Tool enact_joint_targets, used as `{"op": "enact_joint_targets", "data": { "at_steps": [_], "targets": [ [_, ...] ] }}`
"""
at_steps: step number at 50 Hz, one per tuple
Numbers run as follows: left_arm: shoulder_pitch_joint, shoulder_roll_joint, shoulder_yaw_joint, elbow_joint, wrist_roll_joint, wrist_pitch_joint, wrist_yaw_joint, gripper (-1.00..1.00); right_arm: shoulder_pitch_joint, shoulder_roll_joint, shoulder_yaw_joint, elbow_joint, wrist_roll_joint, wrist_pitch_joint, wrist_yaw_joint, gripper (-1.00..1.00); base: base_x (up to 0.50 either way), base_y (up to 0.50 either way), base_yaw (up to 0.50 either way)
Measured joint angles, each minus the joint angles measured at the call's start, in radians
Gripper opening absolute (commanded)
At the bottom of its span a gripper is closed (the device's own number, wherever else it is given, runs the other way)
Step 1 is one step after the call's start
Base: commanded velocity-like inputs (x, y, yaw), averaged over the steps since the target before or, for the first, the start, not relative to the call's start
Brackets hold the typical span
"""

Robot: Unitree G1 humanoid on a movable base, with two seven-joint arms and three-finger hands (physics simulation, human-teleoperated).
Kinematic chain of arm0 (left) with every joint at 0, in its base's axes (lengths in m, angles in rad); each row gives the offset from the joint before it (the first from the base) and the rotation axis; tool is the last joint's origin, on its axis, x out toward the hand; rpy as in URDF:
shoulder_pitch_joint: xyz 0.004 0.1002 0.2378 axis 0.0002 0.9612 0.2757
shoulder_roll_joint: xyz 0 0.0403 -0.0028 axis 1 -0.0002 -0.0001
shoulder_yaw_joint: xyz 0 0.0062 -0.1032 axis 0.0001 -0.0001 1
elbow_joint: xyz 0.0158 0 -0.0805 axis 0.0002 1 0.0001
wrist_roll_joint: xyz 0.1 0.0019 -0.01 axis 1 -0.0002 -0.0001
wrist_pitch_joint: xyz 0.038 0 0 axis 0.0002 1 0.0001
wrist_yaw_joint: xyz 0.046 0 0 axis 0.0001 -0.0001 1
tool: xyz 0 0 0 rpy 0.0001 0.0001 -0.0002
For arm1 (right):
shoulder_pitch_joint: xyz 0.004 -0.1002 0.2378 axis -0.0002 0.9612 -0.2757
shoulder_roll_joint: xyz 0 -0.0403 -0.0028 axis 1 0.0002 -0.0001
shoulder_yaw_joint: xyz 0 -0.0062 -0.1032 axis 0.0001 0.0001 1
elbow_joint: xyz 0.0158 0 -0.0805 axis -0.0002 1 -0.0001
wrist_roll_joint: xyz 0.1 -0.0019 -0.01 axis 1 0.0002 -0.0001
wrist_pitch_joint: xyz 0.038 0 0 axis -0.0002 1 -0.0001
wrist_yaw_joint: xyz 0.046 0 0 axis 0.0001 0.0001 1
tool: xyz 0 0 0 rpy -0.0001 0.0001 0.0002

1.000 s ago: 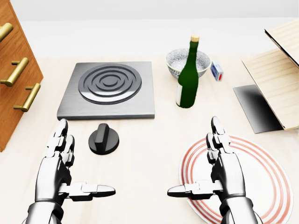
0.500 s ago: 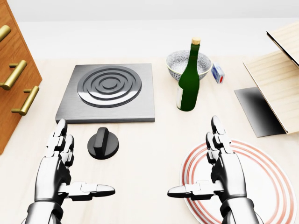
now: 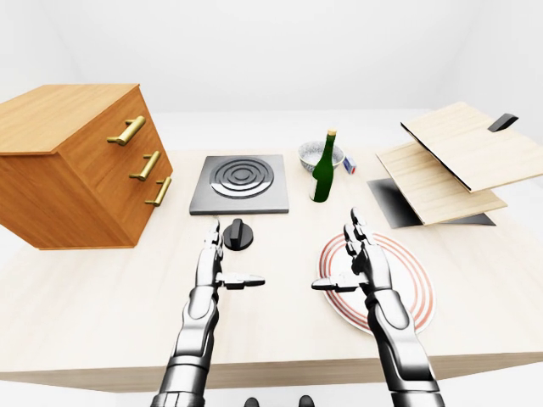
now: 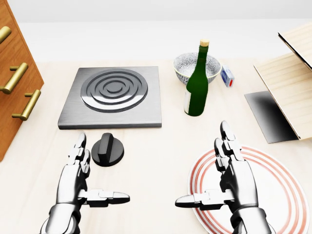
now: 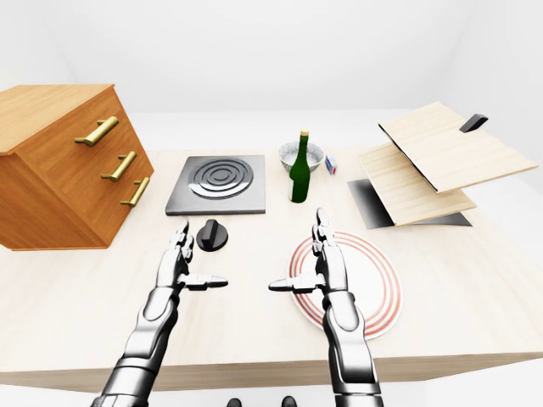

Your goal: Turn on the stove.

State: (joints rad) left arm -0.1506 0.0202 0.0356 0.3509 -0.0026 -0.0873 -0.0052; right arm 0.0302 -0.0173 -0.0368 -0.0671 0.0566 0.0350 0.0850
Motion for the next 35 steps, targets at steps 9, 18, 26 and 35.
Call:
{"op": "enact_joint_targets", "data": {
  "at_steps": [9,18,26,35],
  "targets": [
    [-0.055,-0.008,-0.012,0.154,0.017,0.0,0.015,1.0,0.001,0.0,-0.002,-0.007,0.006,0.007,0.004,1.0,0.0,0.0,0.0],
    [-0.066,-0.019,-0.02,0.169,0.06,0.0,0.046,1.0,-0.001,-0.001,-0.002,-0.004,0.008,0.008,0.007,1.0,0.0,0.0,0.0],
    [-0.07,-0.034,-0.033,0.177,0.1,0.0,0.071,1.0,-0.003,-0.001,-0.003,-0.001,0.009,0.008,0.009,1.0,0.01,0.0,-0.01],
    [-0.078,-0.053,-0.056,0.194,0.138,0.0,0.087,1.0,-0.003,-0.001,-0.003,-0.001,0.01,0.009,0.01,1.0,0.0,0.0,0.0]
  ]
}}
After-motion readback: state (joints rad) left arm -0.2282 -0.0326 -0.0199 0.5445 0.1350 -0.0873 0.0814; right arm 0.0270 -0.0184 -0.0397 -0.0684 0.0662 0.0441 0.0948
